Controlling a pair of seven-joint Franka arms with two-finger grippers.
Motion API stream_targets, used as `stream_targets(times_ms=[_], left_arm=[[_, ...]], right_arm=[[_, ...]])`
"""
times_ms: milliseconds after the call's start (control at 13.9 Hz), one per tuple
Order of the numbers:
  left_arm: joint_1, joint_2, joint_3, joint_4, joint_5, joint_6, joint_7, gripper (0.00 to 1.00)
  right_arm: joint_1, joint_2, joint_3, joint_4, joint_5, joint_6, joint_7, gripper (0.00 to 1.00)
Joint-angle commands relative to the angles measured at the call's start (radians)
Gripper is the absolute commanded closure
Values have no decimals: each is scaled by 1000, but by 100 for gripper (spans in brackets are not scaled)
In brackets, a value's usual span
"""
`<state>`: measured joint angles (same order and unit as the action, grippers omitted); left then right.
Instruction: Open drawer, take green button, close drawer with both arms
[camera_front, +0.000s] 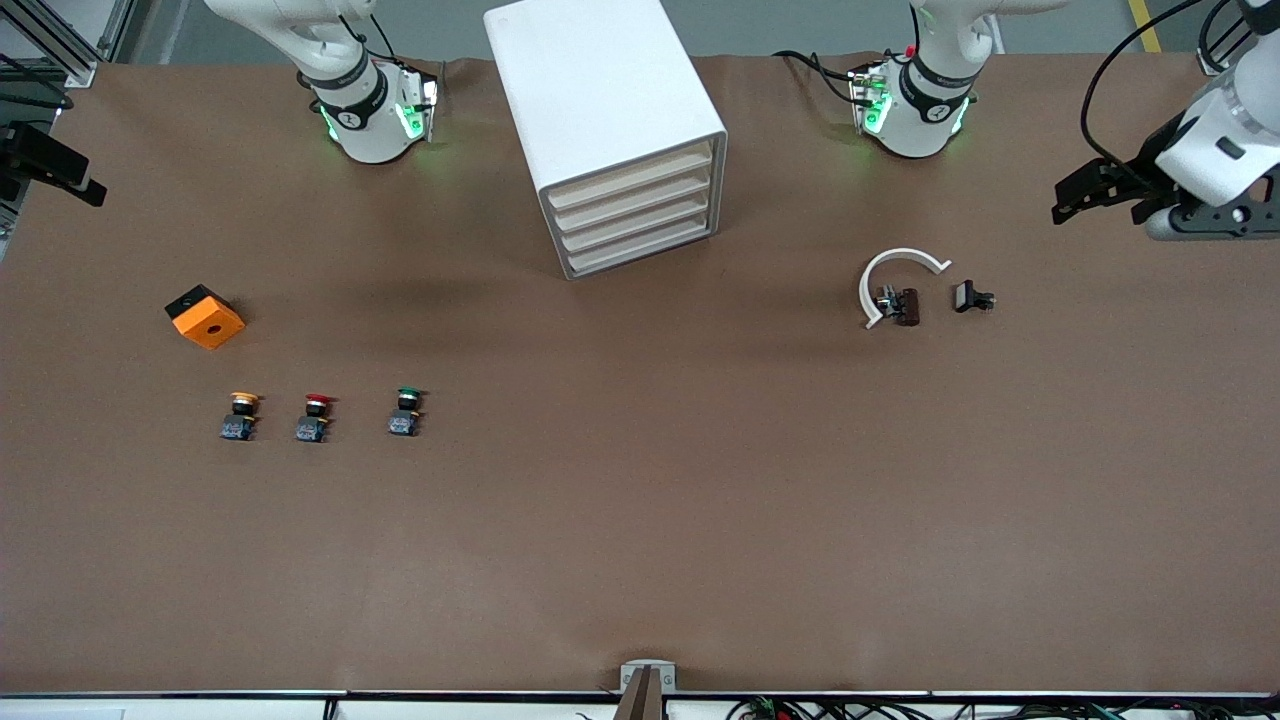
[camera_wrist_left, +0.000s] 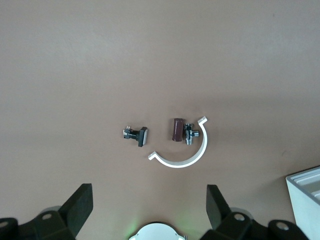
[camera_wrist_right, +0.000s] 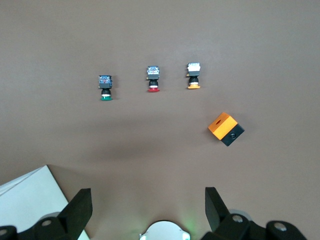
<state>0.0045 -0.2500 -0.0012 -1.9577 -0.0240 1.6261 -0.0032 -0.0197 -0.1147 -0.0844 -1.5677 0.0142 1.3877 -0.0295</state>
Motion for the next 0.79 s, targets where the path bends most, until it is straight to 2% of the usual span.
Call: stream_targets(times_ms=[0,144,360,576,720], left_arm=[[5,14,-3,46,-13,-2,0,0],[9,21,1,113,-14,-3,6,0],[6,61,3,213,-13,-86,8,0],[2,66,-2,232,-11,-94,6,0],[5,69,-2,229,-11,-112,15,0]], right_arm=[[-17,-33,32,-32,-33,27,-50,0],[-23,-34,32,-35,-33,30,-76,0],[-25,-54,32,-69,-33,48,-78,0],[-32,-101,31,-136,-33,92,-78,0],[-34,-105,31,-143,-33,96,-78,0]])
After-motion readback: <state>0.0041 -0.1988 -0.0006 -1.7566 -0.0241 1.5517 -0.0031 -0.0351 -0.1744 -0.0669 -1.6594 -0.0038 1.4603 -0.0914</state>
